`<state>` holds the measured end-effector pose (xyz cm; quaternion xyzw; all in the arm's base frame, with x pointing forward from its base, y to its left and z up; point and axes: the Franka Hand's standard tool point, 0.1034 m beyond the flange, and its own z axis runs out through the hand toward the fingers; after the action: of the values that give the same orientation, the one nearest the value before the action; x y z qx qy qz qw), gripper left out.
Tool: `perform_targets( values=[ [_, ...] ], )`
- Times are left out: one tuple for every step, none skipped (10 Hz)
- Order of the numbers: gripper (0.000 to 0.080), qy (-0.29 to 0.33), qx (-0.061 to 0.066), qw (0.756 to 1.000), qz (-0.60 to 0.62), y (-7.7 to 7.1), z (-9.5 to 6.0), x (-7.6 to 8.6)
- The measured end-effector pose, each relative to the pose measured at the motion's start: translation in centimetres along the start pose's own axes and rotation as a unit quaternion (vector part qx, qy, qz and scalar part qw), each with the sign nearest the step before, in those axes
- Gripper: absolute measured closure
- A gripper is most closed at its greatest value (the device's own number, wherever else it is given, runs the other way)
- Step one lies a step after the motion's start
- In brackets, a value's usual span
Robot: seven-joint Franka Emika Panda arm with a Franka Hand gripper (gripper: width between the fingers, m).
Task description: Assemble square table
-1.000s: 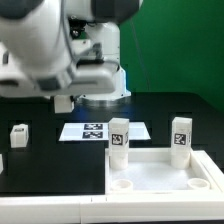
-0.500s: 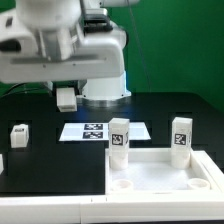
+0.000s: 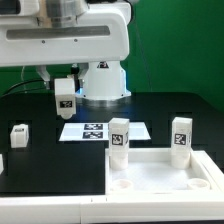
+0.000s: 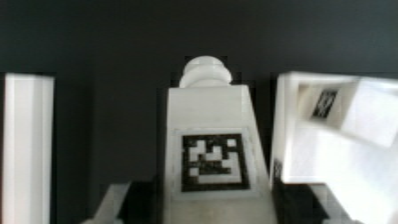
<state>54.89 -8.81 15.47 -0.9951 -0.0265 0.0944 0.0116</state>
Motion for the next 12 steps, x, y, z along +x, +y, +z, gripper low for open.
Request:
perform_targets(
  values=[
    [0.0515, 0.036, -0.005, 0.999, 0.012, -1.1, -0.2, 1.2],
    [0.0515, 0.078, -0.002, 0.997, 0.019, -3.7, -1.1, 3.1],
    [0.0515, 0.136, -0.001, 0.991, 0.017, -6.0, -2.3, 4.9],
    [0.0515, 0.177, -0.009, 0.984, 0.010, -7.2, -3.1, 5.5],
    [0.0515, 0.201, -0.013, 0.979, 0.007, -6.8, -2.8, 5.4],
    [0.0515, 0.240, -0.024, 0.970, 0.009, -6.3, -2.8, 5.8],
    [0.0515, 0.271, -0.034, 0.962, 0.005, -6.1, -2.7, 5.8],
    [0.0515, 0.270, -0.033, 0.962, 0.007, -6.3, -2.3, 5.7],
    [0.0515, 0.267, -0.023, 0.963, 0.024, -8.3, -1.6, 6.0],
    [0.0515, 0.265, -0.011, 0.963, 0.037, -11.1, -1.0, 6.7],
    [0.0515, 0.265, -0.004, 0.963, 0.042, -13.5, -0.5, 7.4],
    [0.0515, 0.267, -0.004, 0.963, 0.041, -14.4, -0.6, 7.6]
  ],
)
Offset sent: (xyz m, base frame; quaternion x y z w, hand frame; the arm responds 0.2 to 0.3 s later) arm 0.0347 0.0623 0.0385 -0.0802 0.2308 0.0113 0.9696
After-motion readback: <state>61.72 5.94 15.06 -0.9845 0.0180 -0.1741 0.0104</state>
